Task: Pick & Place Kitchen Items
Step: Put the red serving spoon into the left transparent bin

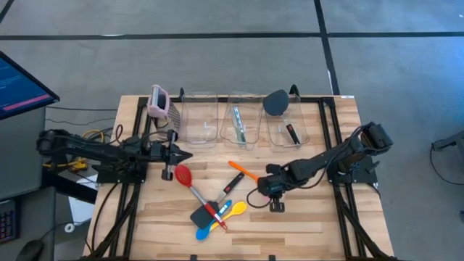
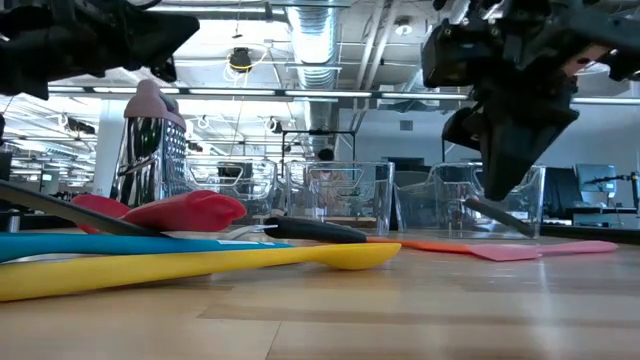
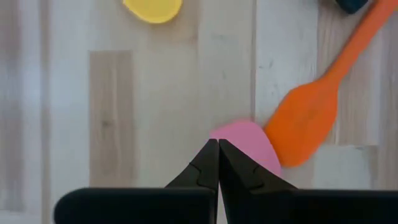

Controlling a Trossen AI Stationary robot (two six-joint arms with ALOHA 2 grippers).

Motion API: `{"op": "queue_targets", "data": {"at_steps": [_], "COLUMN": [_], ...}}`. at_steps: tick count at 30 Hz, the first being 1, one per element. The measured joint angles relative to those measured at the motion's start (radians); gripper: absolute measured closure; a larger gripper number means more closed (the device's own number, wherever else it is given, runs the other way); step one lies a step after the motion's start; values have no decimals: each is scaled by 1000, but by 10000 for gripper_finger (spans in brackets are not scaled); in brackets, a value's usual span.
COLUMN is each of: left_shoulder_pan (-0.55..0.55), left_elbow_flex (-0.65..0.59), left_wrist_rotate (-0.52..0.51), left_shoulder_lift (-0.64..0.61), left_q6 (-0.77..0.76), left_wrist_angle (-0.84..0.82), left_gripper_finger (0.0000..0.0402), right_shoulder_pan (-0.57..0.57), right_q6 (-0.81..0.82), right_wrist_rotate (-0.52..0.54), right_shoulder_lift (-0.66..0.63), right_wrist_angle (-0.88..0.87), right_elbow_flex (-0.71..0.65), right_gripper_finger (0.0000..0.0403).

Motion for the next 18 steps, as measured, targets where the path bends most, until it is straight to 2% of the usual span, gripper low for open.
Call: {"op": "queue_targets", "data": {"at_steps": [11,18], "left_shoulder_pan": [-53,-70], "left_elbow_flex": [163,238], "left_wrist_rotate": [39,39], "left_shoulder_lift": [284,405], "left_q6": [-26,-26], "left_wrist_angle": [8,6], "left_gripper_finger": [399,399], "right_shoulder_pan": [72,102], "right_q6": [137,172], "right_wrist_rotate": [206,226], "right_shoulder_lift": [47,111], "right_wrist_angle": [-69,-58], "right_elbow_flex": [1,-1], "right_gripper_finger": [403,403]}}
